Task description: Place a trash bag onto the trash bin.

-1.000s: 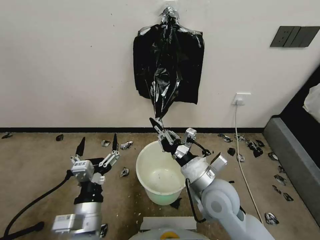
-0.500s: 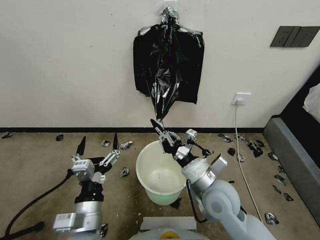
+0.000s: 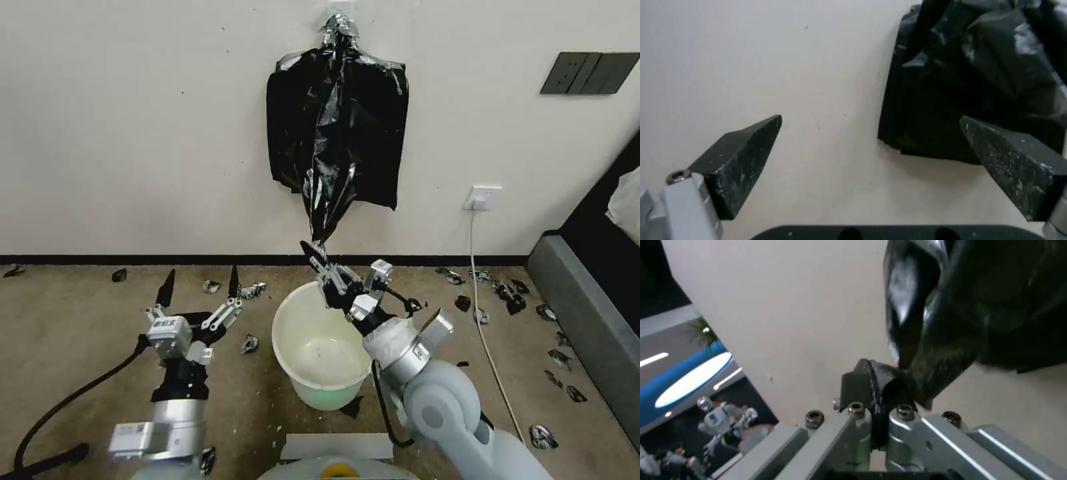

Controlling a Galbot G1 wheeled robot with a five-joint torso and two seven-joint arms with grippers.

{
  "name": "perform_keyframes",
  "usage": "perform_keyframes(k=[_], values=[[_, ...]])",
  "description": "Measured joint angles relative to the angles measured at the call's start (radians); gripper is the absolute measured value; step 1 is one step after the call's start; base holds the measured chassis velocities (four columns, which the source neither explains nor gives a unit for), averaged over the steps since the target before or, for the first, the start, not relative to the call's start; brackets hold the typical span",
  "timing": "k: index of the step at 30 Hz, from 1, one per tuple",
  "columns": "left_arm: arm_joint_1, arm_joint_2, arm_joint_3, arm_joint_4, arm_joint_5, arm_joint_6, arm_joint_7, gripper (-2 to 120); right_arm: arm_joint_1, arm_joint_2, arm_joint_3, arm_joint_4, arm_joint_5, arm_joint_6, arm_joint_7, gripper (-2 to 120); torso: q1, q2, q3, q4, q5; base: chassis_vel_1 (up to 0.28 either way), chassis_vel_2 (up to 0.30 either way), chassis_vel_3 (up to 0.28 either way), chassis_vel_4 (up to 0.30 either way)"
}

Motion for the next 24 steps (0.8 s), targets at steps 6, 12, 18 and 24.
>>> perform_keyframes(k=[6, 12, 18, 24], values=[[-0.025, 0.093, -0.013, -0.045, -0.055, 0.046, -0.008, 100, 0.026, -0.002, 0.022, 0.021, 0.033, -0.003, 0.068, 0, 0.0, 0.0, 0.0, 0.0, -0.0001, 0.0, 0.0, 0.0, 0.0], [-0.123, 0.345, -0.069, -0.105, -0.253, 0.147, -0.028, 100, 0.043, 0.002, 0.032, 0.04, 0.069, -0.019, 0.142, 0, 0.0, 0.0, 0.0, 0.0, -0.0002, 0.0, 0.0, 0.0, 0.0], [-0.264, 0.611, -0.107, -0.107, -0.404, 0.199, -0.041, 100, 0.074, 0.002, 0.0, 0.027, 0.057, -0.028, 0.149, 0, 0.0, 0.0, 0.0, 0.0, -0.0003, 0.0, 0.0, 0.0, 0.0], [-0.506, 0.843, -0.051, -0.029, -0.526, 0.226, -0.057, 100, 0.126, 0.003, -0.047, 0.01, 0.056, -0.031, 0.153, 0, 0.0, 0.0, 0.0, -0.0001, -0.0005, 0.0, 0.0, 0.0, 0.0]])
